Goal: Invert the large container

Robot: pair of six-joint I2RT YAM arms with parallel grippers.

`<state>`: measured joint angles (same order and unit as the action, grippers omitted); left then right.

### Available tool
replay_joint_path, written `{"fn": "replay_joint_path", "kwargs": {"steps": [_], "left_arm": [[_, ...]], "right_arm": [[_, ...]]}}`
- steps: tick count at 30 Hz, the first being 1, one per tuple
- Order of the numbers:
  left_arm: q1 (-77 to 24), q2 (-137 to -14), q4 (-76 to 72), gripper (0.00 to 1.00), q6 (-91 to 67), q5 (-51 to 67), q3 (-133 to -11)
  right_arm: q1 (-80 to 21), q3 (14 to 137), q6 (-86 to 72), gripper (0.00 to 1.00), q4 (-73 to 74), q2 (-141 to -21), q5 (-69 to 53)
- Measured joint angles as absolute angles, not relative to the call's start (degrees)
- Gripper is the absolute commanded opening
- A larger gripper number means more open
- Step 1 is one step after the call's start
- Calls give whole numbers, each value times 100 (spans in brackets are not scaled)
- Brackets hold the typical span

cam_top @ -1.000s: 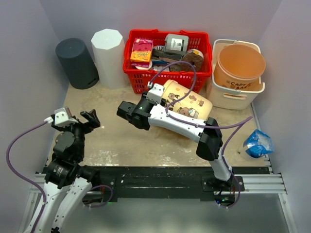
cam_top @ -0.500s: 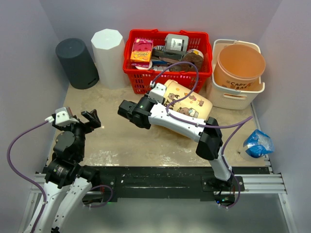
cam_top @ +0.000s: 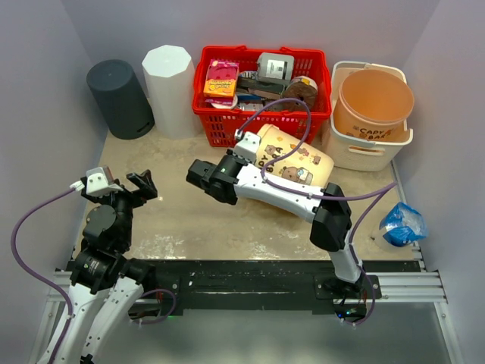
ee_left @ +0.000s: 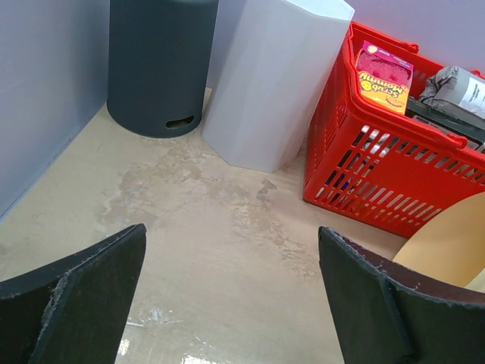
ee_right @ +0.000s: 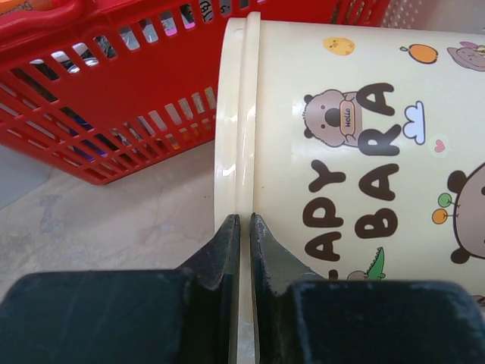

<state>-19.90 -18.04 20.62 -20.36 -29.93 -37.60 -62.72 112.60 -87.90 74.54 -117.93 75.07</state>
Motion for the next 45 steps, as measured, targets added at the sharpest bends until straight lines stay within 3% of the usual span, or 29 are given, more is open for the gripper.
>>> {"fn": "replay_joint_path", "kwargs": {"steps": [10,19,24,33,37,38,45], "left_arm": [[-1979,-1828,2060,99,-2034,-2921,-3758],[-1955,-1841,2060,99,-2032,-2873,-3758],[-1951,-1841,2060,100,-2029,-2871,-3758],[-1951,-1841,2060,99,-2029,-2871,-3758],[-1951,-1841,2060,99,-2029,-2867,-3758],[-1951,-1844,2058,99,-2029,-2867,-3758],[-1951,-1844,2060,100,-2029,-2845,-3758]], "right_arm": [[-6272,10346,-8228,0,7199,-11212,7701],[-6289,8737,-5352,0,4917,-10143,7644],[-6484,8569,-4032,0,4191,-10156,7605],[-6707,8353,-3319,0,3743,-10409,7279],[-6700,8322,-3715,43,3972,-10370,7251],[-6700,8322,-3817,66,4007,-10346,7253],[-6700,8337,-4265,75,4246,-9625,7269]]}}
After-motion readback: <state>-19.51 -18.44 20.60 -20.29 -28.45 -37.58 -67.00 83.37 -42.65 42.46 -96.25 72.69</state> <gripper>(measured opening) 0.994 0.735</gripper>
